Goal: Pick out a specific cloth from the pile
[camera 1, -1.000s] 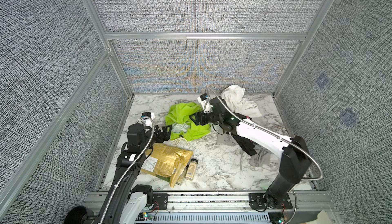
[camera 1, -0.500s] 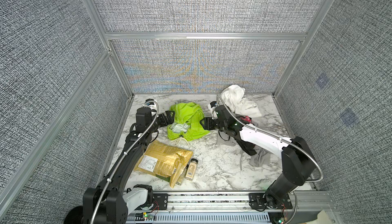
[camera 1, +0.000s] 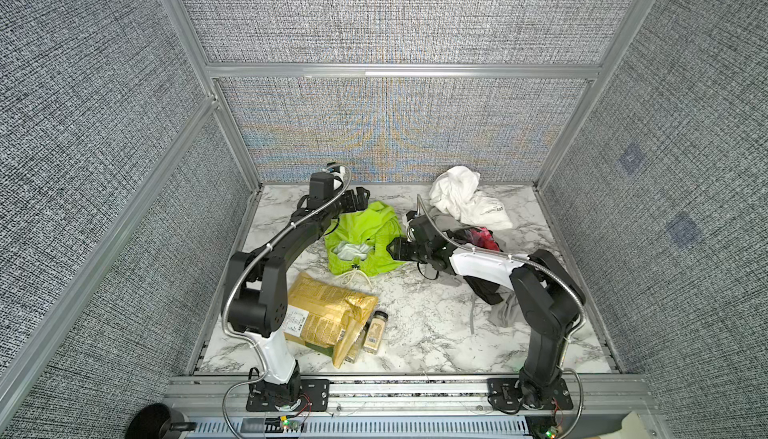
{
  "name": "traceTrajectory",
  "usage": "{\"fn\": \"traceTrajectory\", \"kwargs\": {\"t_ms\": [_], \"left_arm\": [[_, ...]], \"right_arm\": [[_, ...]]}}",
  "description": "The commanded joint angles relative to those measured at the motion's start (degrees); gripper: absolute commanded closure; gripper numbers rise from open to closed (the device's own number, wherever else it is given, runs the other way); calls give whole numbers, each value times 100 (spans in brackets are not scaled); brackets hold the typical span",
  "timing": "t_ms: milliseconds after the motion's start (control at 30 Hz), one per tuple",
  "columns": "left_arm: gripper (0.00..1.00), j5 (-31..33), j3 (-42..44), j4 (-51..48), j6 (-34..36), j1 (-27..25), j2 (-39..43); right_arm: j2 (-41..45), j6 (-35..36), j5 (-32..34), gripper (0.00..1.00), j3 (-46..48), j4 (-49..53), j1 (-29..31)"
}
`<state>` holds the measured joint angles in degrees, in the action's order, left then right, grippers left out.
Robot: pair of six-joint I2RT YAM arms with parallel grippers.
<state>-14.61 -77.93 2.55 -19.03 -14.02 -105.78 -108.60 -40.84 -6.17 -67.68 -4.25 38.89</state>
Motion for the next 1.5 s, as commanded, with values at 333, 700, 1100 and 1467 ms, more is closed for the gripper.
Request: {"fn": "traceTrajectory", "kwargs": {"t_ms": [333, 700, 1100, 1467], "left_arm": [[23, 185, 1748, -486, 222, -353, 514], [21, 262, 2071, -122, 101, -575, 24], [20, 869, 1407, -46, -377, -552, -769], [18, 977, 992, -58, -474, -426, -1055]], "right_arm": [[-986, -497, -93, 66, -294, -1029, -231], [-1658, -730, -446, 66, -921, -1524, -226], [-852, 1, 14, 26, -660, -871, -212], [1369, 594, 386, 17, 1000, -701, -142]]}}
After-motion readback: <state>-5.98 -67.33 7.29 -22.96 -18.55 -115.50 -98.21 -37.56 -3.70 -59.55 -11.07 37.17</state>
